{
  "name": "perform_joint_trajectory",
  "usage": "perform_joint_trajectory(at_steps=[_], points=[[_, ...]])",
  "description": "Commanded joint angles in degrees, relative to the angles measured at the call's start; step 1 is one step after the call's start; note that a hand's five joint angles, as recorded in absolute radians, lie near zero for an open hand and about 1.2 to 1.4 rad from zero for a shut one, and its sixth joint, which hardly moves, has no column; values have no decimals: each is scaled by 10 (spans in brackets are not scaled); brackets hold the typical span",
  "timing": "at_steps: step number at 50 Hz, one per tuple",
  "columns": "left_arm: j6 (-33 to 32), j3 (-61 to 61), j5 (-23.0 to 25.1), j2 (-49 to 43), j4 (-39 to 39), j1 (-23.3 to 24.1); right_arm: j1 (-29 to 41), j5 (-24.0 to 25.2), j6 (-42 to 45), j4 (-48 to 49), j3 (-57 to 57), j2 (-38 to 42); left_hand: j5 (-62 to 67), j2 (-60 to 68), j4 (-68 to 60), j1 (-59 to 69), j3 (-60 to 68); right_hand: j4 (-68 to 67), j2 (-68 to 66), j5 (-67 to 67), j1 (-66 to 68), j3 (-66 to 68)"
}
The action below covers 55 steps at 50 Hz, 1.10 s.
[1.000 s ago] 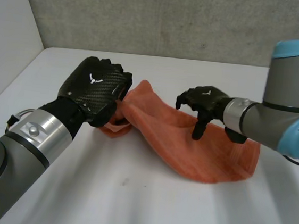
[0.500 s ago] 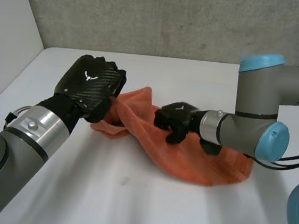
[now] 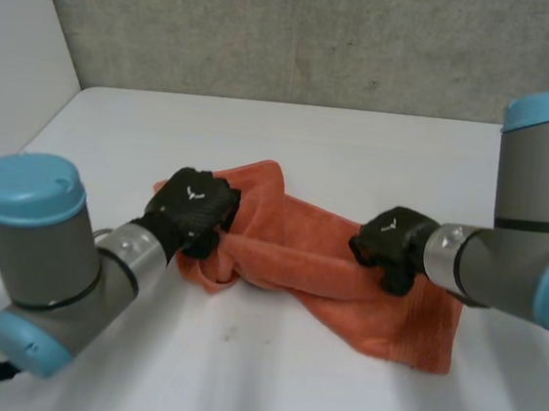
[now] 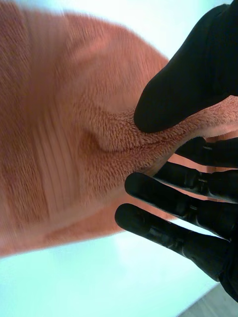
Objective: Fold the laundry
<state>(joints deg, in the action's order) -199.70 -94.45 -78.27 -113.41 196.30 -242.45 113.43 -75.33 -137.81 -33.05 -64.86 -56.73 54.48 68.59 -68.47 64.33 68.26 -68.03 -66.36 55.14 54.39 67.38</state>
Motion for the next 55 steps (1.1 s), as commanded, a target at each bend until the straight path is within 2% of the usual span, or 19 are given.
perform_joint_trajectory(at_steps=[1, 4, 7, 11, 12, 16, 23, 30, 31, 32, 33, 34, 35, 36, 37, 38, 42, 50, 55], points=[[-42, 156, -3, -33, 3, -3, 0, -44, -59, 74, 221, 62, 155, 114, -115, 157, 117, -120, -136, 149, 256, 126], [-68, 244, -6, -24, 24, -5, 2, -82, -91, 166, 335, 60, 155, 114, -115, 157, 117, -120, -136, 149, 256, 126], [-75, 288, -7, -6, 66, -7, 1, -90, -107, 237, 346, 50, 155, 114, -115, 157, 117, -120, -136, 149, 256, 126], [-61, 296, -18, 50, 190, -20, 0, -92, -131, 337, 259, -48, 155, 114, -115, 157, 117, -120, -136, 149, 256, 126], [-55, 292, -19, 57, 204, -22, 0, -85, -135, 372, 193, -90, 155, 114, -115, 157, 117, -120, -136, 149, 256, 126], [-20, 238, -20, 78, 192, -32, 1, -65, -134, 416, 55, -165, 155, 114, -115, 157, 117, -120, -136, 149, 256, 126], [-2, 113, -15, 85, 102, -51, 1, -47, -128, 337, -99, -198, 155, 114, -115, 157, 117, -120, -136, 149, 256, 126], [-2, -8, -7, 76, 66, -50, 9, -47, -107, 237, -148, -175, 132, 91, -92, 134, 94, -120, -136, 149, 256, 126], [1, -32, -7, 71, 67, -50, 21, -47, -106, 236, -145, -166, -73, -114, 113, -71, -111, -120, -136, 149, 256, 126], [2, -41, -8, 65, 67, -50, 22, -47, -106, 236, -145, -166, -165, -206, 205, -163, -203, -120, -136, 149, 256, 126], [2, -48, -11, 58, 68, -48, 24, -47, -106, 237, -142, -163, -234, -275, 274, -233, -272, -120, -136, 149, 256, 126], [2, -48, -11, 58, 68, -48, 27, -50, -105, 246, -138, -161, -235, -276, 275, -233, -273, -120, -136, 149, 256, 126], [4, -57, -14, 43, 69, -43, 27, -50, -105, 257, -129, -162, -396, -437, 436, -395, -434, -120, -136, 149, 256, 126], [5, -57, -15, 40, 69, -43, 26, -51, -106, 262, -125, -162, -481, -522, 521, -480, -519, -120, -136, 149, 256, 126], [5, -57, -15, 40, 69, -43, 26, -51, -106, 262, -125, -162, -482, -523, 522, -481, -520, -120, -136, 149, 256, 126], [9, -57, -15, 36, 69, -42, 27, -51, -105, 265, -121, -163, -545, -586, 585, -543, -583, -120, -136, 149, 256, 126], [65, -53, -16, 33, 73, -44, 36, -51, -104, 268, -98, -167, -544, -585, 584, -543, -582, -120, -136, 149, 256, 126], [208, -33, -14, 41, 67, -44, 57, -43, -105, 265, -99, -242, -536, -577, 576, -534, -574, -120, -136, 149, 256, 126], [237, -40, -15, 42, 62, -29, 70, -48, -106, 268, -94, -272, -524, -565, 564, -523, -562, -120, -136, 149, 256, 126]])
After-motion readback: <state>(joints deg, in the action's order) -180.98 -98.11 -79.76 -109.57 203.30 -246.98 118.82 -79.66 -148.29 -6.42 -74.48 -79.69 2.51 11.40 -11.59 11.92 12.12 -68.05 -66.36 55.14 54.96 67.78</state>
